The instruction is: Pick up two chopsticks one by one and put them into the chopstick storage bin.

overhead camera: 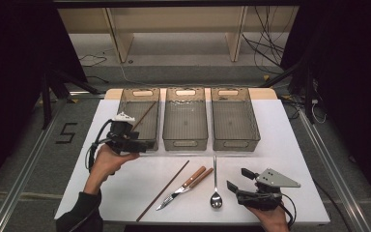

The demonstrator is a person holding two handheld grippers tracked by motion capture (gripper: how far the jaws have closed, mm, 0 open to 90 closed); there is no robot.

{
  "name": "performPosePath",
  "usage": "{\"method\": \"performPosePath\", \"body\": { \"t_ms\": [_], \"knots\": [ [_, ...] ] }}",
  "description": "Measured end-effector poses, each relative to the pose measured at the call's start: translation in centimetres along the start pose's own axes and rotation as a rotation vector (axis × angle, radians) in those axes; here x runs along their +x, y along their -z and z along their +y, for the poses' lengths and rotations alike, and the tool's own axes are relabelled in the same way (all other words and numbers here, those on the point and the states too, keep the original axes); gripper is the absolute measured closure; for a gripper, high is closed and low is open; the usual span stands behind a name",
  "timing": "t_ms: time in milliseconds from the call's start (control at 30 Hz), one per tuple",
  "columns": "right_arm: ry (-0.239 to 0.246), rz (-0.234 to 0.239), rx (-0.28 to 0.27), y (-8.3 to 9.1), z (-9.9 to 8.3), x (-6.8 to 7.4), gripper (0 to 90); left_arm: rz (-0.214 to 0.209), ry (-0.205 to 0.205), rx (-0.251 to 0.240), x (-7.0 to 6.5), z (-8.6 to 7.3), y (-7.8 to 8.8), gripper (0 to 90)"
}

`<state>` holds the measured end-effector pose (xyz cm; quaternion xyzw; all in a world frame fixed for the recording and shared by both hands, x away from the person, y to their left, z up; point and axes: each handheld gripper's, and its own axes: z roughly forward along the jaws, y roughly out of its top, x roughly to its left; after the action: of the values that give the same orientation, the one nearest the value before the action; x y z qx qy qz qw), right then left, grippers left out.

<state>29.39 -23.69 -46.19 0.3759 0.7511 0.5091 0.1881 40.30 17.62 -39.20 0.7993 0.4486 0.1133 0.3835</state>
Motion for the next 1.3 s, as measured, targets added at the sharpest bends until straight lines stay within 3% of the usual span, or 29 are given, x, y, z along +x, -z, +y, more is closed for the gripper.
{"method": "performPosePath", "body": {
  "t_ms": [200,467,633,867,1133,1300],
  "knots": [
    [0.001,0.001,0.006,0.0,0.0,0.0,29.7,0.012,-0.046,0.065,-1.7,-1.4,-0.4,22.3],
    [0.003,0.002,0.002,0.0,0.0,0.1,29.7,0.003,-0.067,0.143,-3.5,-3.6,-1.4,22.6],
    [0.005,0.005,0.004,0.0,0.0,0.1,29.7,0.020,-0.091,0.210,-4.4,-4.8,-2.4,25.6],
    [0.006,0.003,0.005,0.1,-0.1,0.1,29.7,0.007,-0.114,0.276,-5.4,-6.1,-3.3,32.8],
    [0.006,0.002,0.007,0.0,-0.1,0.1,29.7,-0.010,-0.107,0.299,-5.7,-6.9,-3.5,40.3],
    [0.010,0.002,0.009,0.0,-0.1,0.2,29.7,-0.016,-0.126,0.319,-6.1,-7.3,-3.6,44.4]
  ]
}}
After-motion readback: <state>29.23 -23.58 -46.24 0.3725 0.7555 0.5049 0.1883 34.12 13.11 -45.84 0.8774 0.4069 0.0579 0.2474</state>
